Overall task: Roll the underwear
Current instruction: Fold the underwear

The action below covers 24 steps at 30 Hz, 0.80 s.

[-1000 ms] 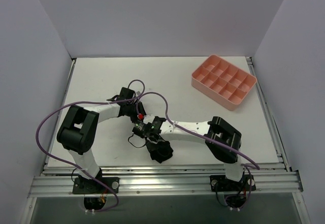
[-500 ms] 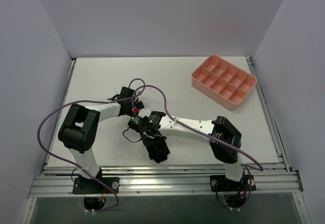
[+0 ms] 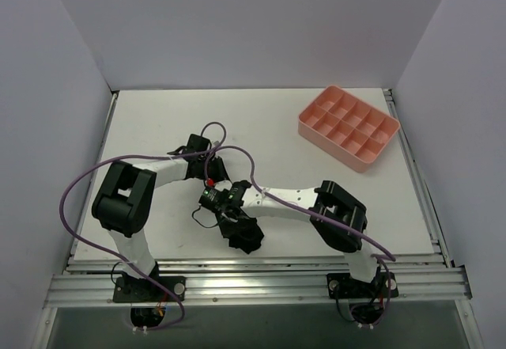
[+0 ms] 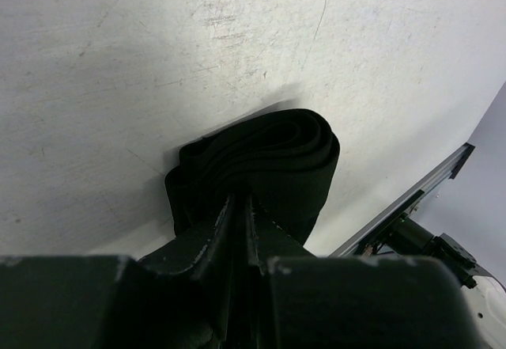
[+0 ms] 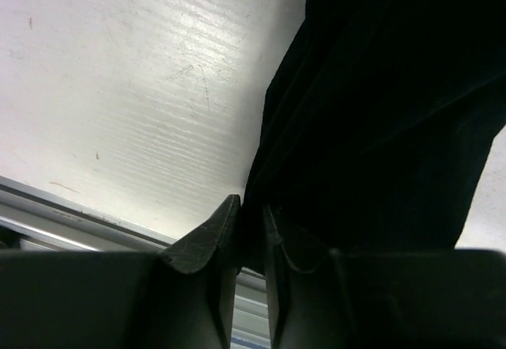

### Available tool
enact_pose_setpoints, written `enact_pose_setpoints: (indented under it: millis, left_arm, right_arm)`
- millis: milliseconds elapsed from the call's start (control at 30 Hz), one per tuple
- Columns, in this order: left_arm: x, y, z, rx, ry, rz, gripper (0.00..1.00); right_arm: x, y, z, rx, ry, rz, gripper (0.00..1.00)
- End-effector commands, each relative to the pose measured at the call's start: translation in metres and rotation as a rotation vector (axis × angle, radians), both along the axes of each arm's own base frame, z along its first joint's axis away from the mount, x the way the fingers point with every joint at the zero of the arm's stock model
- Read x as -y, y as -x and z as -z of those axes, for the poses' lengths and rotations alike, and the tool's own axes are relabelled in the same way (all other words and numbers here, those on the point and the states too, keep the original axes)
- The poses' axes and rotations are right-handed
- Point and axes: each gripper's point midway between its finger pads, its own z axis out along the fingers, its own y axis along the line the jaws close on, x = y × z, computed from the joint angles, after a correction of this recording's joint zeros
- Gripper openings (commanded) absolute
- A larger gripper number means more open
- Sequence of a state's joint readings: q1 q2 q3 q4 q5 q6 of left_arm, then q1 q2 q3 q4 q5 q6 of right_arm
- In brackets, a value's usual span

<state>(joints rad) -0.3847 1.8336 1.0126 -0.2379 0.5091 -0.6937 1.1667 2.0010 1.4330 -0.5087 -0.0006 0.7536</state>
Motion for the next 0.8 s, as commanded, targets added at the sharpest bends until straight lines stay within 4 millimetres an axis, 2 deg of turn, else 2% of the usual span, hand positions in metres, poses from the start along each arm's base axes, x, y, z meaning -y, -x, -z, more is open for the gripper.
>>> enact_pose_setpoints:
  millis: [0, 67, 100, 267, 467, 633, 667, 733, 767]
  left_arm:
    - [-0.021, -0.009, 0.025, 0.024, -0.15, -0.004, 0.2]
    - [-0.02, -0.014, 0.021, 0.035, -0.154, -0.002, 0.2]
    - [-0.019, -0.015, 0.019, 0.038, -0.152, -0.001, 0.2]
    - [-0.019, -0.019, 0.018, 0.037, -0.161, 0.005, 0.2]
    - [-0.021, -0.019, 0.018, 0.036, -0.178, 0.01, 0.2]
    - [-0.022, -0.021, 0.019, 0.031, -0.188, -0.002, 0.2]
    - [-0.023, -0.021, 0.019, 0.028, -0.192, -0.004, 0.2]
    - [-0.025, -0.021, 0.02, 0.021, -0.205, -0.012, 0.2]
    - [-0.025, -0.021, 0.019, 0.02, -0.207, -0.014, 0.2]
  right_arm:
    - [0.006, 0.009, -0.012, -0.018, 0.016, -0.004, 0.15]
    - [0.007, 0.008, -0.026, -0.011, 0.009, 0.005, 0.15]
    - [0.016, 0.003, -0.028, 0.023, 0.044, 0.023, 0.15]
    - [0.03, -0.001, -0.055, 0.074, -0.003, 0.078, 0.16]
    - [0.051, -0.022, -0.058, 0.119, -0.039, 0.157, 0.16]
    - [0.066, -0.044, -0.037, 0.132, -0.018, 0.211, 0.15]
    - [0.075, -0.042, -0.025, 0.121, 0.011, 0.216, 0.15]
    - [0.081, -0.042, -0.011, 0.118, 0.016, 0.235, 0.14]
    - [0.095, -0.034, 0.003, 0.104, 0.053, 0.244, 0.13]
